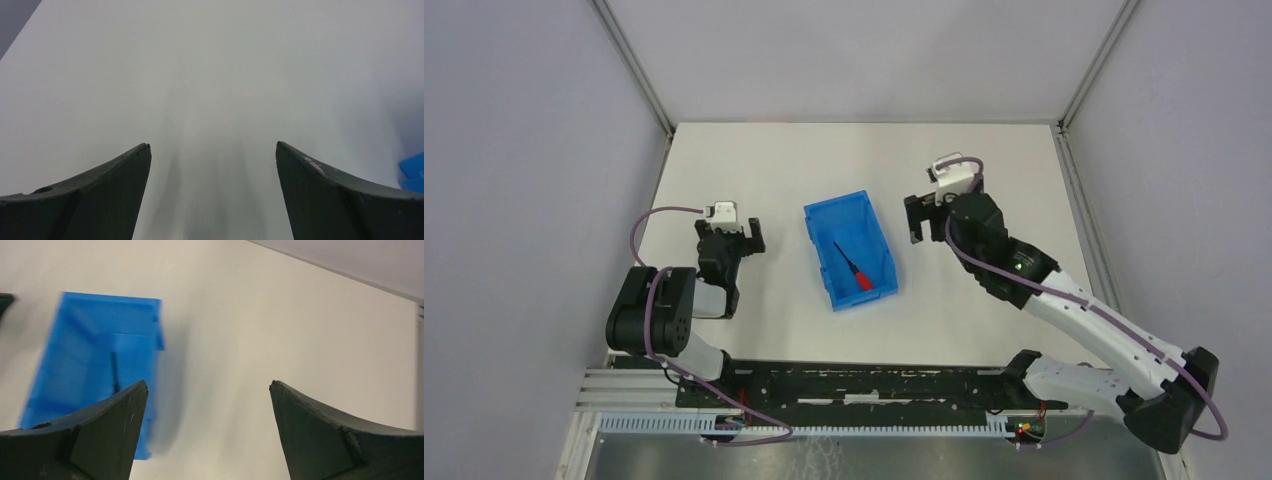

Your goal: Put the screwdriver in the bin

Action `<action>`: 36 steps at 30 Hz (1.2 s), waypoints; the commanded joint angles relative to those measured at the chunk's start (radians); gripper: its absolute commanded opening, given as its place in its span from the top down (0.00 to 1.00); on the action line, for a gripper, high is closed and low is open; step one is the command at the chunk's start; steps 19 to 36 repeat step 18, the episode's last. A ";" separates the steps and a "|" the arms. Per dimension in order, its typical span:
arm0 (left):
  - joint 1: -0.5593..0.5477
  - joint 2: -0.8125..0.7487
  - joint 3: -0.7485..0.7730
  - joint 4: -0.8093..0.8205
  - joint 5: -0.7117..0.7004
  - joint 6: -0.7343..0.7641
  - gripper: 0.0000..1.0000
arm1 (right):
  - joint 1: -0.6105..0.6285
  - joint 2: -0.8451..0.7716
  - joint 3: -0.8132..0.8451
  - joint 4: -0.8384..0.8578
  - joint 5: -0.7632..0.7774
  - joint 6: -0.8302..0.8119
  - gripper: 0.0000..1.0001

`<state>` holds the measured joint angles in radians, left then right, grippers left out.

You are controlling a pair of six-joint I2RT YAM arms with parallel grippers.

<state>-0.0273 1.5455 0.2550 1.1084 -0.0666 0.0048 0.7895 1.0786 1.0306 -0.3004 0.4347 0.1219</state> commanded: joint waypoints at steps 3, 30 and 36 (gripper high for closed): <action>0.007 -0.017 0.003 0.031 0.014 -0.029 0.00 | -0.048 -0.190 -0.382 0.259 0.248 -0.047 0.02; 0.007 -0.017 0.003 0.032 0.014 -0.029 0.00 | -0.054 -0.353 -0.840 0.459 0.358 0.055 0.02; 0.007 -0.017 0.003 0.032 0.014 -0.029 0.00 | -0.054 -0.353 -0.840 0.459 0.358 0.055 0.02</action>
